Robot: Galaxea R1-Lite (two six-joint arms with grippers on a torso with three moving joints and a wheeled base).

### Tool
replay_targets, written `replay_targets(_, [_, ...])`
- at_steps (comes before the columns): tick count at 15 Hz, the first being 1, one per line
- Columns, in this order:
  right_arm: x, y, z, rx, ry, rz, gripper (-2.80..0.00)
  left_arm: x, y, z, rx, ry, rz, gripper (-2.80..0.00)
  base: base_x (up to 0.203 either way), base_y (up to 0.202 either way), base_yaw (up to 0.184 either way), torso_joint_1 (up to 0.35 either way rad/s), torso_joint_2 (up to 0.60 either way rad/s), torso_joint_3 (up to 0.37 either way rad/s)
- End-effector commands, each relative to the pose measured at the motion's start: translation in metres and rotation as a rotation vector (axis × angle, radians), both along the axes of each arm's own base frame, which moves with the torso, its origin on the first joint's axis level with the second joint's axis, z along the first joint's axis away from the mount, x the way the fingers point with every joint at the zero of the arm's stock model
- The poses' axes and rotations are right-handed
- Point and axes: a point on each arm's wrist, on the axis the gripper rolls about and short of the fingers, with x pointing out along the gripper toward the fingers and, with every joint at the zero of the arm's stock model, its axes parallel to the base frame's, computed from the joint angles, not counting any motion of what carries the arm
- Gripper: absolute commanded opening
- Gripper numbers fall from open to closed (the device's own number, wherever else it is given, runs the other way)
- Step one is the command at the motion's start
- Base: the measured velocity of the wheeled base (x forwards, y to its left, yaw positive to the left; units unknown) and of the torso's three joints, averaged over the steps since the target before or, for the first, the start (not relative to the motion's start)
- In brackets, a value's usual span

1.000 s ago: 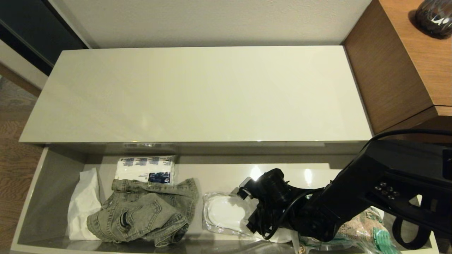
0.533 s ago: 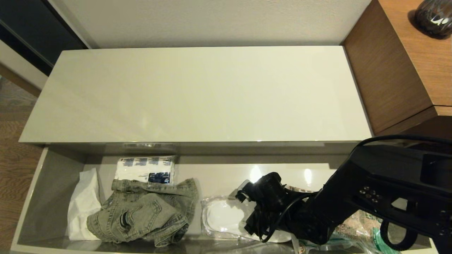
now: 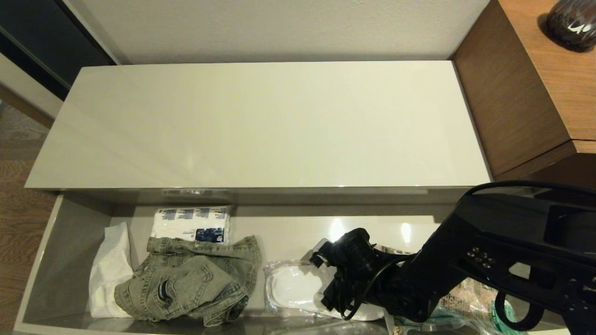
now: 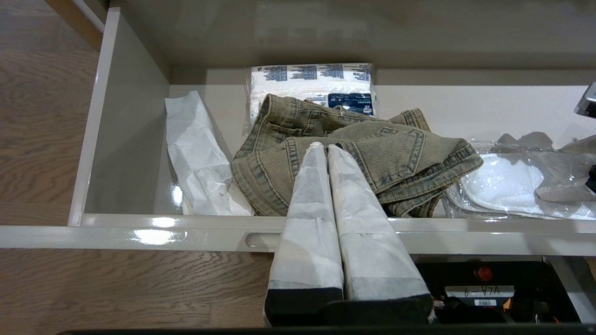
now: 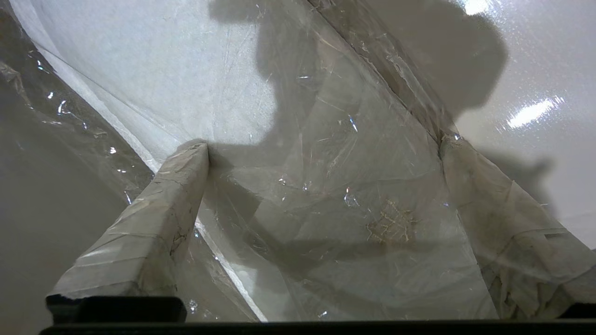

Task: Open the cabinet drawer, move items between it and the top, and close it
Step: Take out the disposable slippers from the drawer

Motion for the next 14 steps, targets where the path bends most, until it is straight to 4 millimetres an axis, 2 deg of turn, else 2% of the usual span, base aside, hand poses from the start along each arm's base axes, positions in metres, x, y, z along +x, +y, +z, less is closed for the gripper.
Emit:
replay_targets(1, [0.000, 0.000, -0.003, -0.005, 0.007, 0.002, 0.00, 0.000, 0.000, 0.000, -0.001, 0.000, 0.001, -2.80, 0.000, 0.000, 0.000, 0.000, 0.00, 0.000])
replay_targets(2, [0.000, 0.000, -0.003, -0.005, 0.006, 0.001, 0.00, 0.000, 0.000, 0.000, -0.001, 0.000, 0.001, -2.80, 0.000, 0.000, 0.000, 0.000, 0.00, 0.000])
replay_targets(3, [0.000, 0.000, -0.002, -0.005, 0.005, 0.001, -2.80, 0.000, 0.000, 0.000, -0.001, 0.000, 0.001, -2.80, 0.000, 0.000, 0.000, 0.000, 0.00, 0.000])
replay_targets(14, [-0.004, -0.003, 0.021, 0.043, -0.003, -0.033, -2.80, 0.000, 0.000, 0.000, -0.001, 0.000, 0.001, -2.80, 0.000, 0.000, 0.000, 0.000, 0.00, 0.000])
